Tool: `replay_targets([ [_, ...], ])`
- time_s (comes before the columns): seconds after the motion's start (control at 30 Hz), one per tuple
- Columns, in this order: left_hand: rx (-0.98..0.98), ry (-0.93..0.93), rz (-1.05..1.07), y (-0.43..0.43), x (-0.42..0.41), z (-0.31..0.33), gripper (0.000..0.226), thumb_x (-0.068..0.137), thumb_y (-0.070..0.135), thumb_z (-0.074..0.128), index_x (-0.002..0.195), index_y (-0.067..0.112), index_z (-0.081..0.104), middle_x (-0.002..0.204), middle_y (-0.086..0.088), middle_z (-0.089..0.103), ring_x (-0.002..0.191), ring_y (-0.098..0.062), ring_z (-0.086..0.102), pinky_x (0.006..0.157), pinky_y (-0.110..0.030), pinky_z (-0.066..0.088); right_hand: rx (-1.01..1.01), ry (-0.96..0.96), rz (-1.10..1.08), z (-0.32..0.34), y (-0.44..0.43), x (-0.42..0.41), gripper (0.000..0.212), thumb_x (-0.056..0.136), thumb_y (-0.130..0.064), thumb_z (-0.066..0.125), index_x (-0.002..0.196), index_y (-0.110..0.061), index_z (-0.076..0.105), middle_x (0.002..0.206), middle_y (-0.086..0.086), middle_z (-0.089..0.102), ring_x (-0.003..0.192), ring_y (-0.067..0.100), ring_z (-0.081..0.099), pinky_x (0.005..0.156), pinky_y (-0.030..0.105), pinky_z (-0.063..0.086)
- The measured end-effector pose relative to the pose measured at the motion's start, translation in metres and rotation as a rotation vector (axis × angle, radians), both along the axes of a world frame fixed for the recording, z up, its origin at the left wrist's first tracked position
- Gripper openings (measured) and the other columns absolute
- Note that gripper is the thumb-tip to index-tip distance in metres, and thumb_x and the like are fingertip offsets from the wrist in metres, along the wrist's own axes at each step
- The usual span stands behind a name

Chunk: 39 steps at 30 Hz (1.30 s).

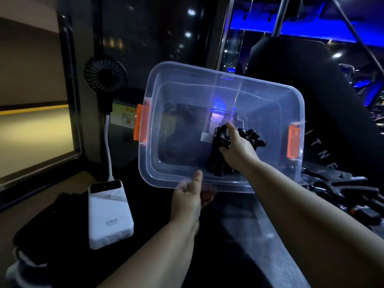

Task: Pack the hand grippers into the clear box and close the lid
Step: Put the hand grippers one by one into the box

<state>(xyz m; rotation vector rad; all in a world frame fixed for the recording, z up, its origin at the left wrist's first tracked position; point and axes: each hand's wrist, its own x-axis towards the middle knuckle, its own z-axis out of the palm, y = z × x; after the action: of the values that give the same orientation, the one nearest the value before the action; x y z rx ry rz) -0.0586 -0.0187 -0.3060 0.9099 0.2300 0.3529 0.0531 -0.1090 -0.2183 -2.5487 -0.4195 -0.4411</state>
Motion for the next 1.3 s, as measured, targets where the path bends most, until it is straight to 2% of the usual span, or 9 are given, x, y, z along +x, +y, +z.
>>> replay_targets([
  [0.07, 0.014, 0.000, 0.004, 0.000, 0.001, -0.001, 0.025, 0.095, 0.030, 0.055, 0.084, 0.008, 0.053, 0.064, -0.013, 0.069, 0.057, -0.020, 0.067, 0.059, -0.028, 0.055, -0.036, 0.012, 0.006, -0.002, 0.007, 0.008, 0.077, 0.090, -0.016, 0.056, 0.151, -0.034, 0.014, 0.123, 0.012, 0.061, 0.099, 0.034, 0.061, 0.072, 0.029, 0.042],
  [0.23, 0.036, 0.028, 0.008, 0.002, 0.004, -0.004, 0.028, 0.093, 0.033, 0.058, 0.080, 0.008, 0.054, 0.071, -0.016, 0.072, 0.066, -0.026, 0.069, 0.070, -0.036, 0.055, -0.066, 0.074, -0.004, -0.004, 0.017, 0.026, 0.083, 0.086, -0.015, 0.064, 0.149, -0.036, 0.015, 0.092, 0.009, 0.062, 0.080, 0.028, 0.061, 0.067, 0.031, 0.048],
  [0.43, 0.037, 0.036, 0.015, 0.001, 0.006, -0.006, 0.030, 0.092, 0.033, 0.058, 0.078, 0.007, 0.054, 0.067, -0.014, 0.071, 0.063, -0.024, 0.068, 0.066, -0.033, 0.055, -0.166, 0.049, -0.039, -0.003, 0.023, 0.045, 0.084, 0.086, -0.020, 0.066, 0.150, -0.033, 0.014, 0.128, 0.013, 0.057, 0.112, 0.032, 0.056, 0.083, 0.031, 0.043],
  [0.53, 0.024, 0.036, 0.011, 0.001, 0.008, -0.006, 0.030, 0.092, 0.033, 0.058, 0.085, 0.004, 0.053, 0.068, -0.015, 0.071, 0.061, -0.024, 0.068, 0.063, -0.031, 0.055, -0.228, 0.034, -0.081, -0.002, 0.024, 0.052, 0.081, 0.084, -0.025, 0.068, 0.149, -0.033, 0.020, 0.130, 0.015, 0.052, 0.117, 0.033, 0.053, 0.087, 0.033, 0.044],
  [0.67, 0.020, 0.041, 0.014, 0.000, 0.009, -0.007, 0.038, 0.091, 0.034, 0.059, 0.097, -0.003, 0.053, 0.066, -0.013, 0.071, 0.061, -0.023, 0.069, 0.062, -0.032, 0.055, -0.298, -0.051, -0.127, 0.000, 0.025, 0.054, 0.057, 0.080, -0.031, 0.070, 0.130, -0.028, 0.044, 0.126, 0.013, 0.044, 0.108, 0.037, 0.055, 0.082, 0.036, 0.047],
  [0.77, 0.019, 0.037, 0.027, 0.000, 0.009, -0.008, 0.035, 0.091, 0.033, 0.059, 0.092, -0.001, 0.054, 0.063, -0.010, 0.070, 0.060, -0.023, 0.068, 0.060, -0.031, 0.055, -0.444, -0.145, -0.181, 0.001, 0.024, 0.053, 0.052, 0.081, -0.035, 0.066, 0.130, -0.030, 0.048, 0.122, 0.011, 0.044, 0.109, 0.036, 0.054, 0.082, 0.036, 0.046],
  [0.93, 0.009, 0.036, 0.044, -0.001, 0.010, -0.008, 0.032, 0.090, 0.033, 0.060, 0.085, 0.002, 0.054, 0.065, -0.013, 0.070, 0.065, -0.027, 0.068, 0.059, -0.029, 0.054, -0.594, -0.345, -0.188, -0.001, 0.023, 0.057, 0.053, 0.076, -0.047, 0.066, 0.126, -0.035, 0.053, 0.129, 0.002, 0.043, 0.124, 0.028, 0.033, 0.098, 0.040, 0.033],
  [1.1, -0.010, 0.046, 0.049, -0.001, 0.011, -0.009, 0.035, 0.091, 0.032, 0.060, 0.090, -0.003, 0.055, 0.071, -0.020, 0.069, 0.068, -0.030, 0.068, 0.058, -0.027, 0.055, -0.595, -0.299, -0.113, -0.007, 0.020, 0.067, 0.061, 0.076, -0.054, 0.066, 0.131, -0.035, 0.049, 0.141, -0.008, 0.036, 0.133, 0.019, 0.028, 0.107, 0.047, 0.021],
  [1.3, 0.018, 0.060, 0.050, -0.001, 0.013, -0.010, 0.033, 0.090, 0.034, 0.060, 0.085, 0.001, 0.056, 0.073, -0.019, 0.070, 0.073, -0.032, 0.068, 0.067, -0.034, 0.056, -0.573, -0.265, -0.111, -0.012, 0.020, 0.074, 0.073, 0.079, -0.056, 0.063, 0.141, -0.034, 0.034, 0.148, -0.010, 0.031, 0.136, 0.020, 0.028, 0.108, 0.053, 0.018],
])
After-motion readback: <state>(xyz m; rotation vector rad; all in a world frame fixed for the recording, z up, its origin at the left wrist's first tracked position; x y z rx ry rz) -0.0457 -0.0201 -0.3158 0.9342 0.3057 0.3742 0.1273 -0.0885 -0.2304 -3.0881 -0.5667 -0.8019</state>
